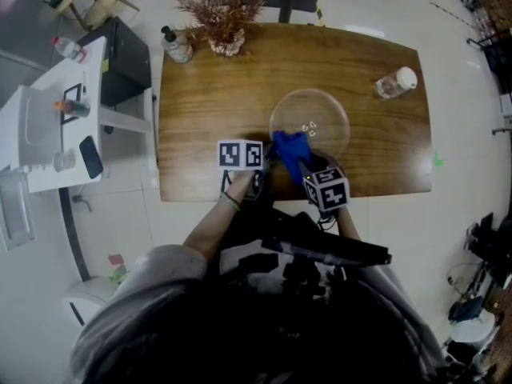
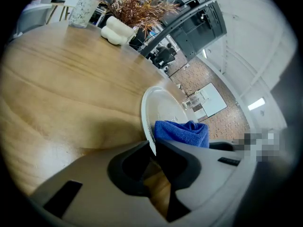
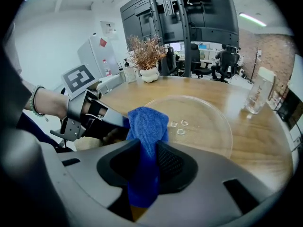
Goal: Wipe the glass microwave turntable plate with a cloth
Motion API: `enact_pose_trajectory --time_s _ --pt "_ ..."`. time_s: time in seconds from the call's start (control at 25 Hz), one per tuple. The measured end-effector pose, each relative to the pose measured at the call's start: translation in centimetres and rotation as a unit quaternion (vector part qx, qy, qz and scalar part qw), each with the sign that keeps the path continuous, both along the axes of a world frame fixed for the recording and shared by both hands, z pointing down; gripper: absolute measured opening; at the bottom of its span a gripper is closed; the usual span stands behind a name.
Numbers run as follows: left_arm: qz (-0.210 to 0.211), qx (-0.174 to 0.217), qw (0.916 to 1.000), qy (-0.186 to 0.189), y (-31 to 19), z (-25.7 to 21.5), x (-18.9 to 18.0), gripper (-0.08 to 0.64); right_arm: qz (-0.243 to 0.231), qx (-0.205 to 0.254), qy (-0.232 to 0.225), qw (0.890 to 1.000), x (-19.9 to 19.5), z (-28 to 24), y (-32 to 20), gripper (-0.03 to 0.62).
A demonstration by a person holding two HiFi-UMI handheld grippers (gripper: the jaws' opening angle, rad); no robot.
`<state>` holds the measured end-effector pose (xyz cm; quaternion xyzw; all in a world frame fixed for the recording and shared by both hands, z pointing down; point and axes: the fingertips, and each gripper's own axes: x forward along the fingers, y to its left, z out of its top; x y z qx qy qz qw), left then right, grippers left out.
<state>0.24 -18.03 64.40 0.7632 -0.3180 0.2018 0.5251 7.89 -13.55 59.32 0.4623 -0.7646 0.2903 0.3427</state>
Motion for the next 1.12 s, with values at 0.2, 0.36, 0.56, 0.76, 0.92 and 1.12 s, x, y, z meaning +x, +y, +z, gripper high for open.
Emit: enact_pose_trajectory --time_s 0.2,0.36,0.56,0.76,0.92,1.12 --pt "0.001 -0.001 1.0 0.0 0.0 0.1 0.1 0.034 0.029 -0.003 0.008 1.0 4.3 0.5 -0.4 0.12" --pt "0.0 -0.004 1.0 0.004 0.0 0.0 0.0 0.034 0.068 -0.014 0.01 0.998 8.5 0.7 -1.0 0.12" --pt "0.002 -0.005 0.9999 0.008 0.0 -0.1 0.2 0.034 0.108 -0.026 0.006 0.994 13.0 0.7 -2.3 0.12" --pt "0.009 -0.001 1.0 0.005 0.1 -0.1 0.2 0.034 0.118 -0.021 0.037 0.992 15.4 0.4 -4.0 0.12" --pt "0.009 0.001 0.9999 0.006 0.1 -0.2 0.3 0.034 0.113 -0.012 0.086 0.99 16.8 0.2 -5.2 0.12" --pt "0.008 0.005 0.9999 0.006 0.1 -0.3 0.2 0.034 0.132 -0.003 0.101 0.986 16.9 0.1 -5.4 0.12"
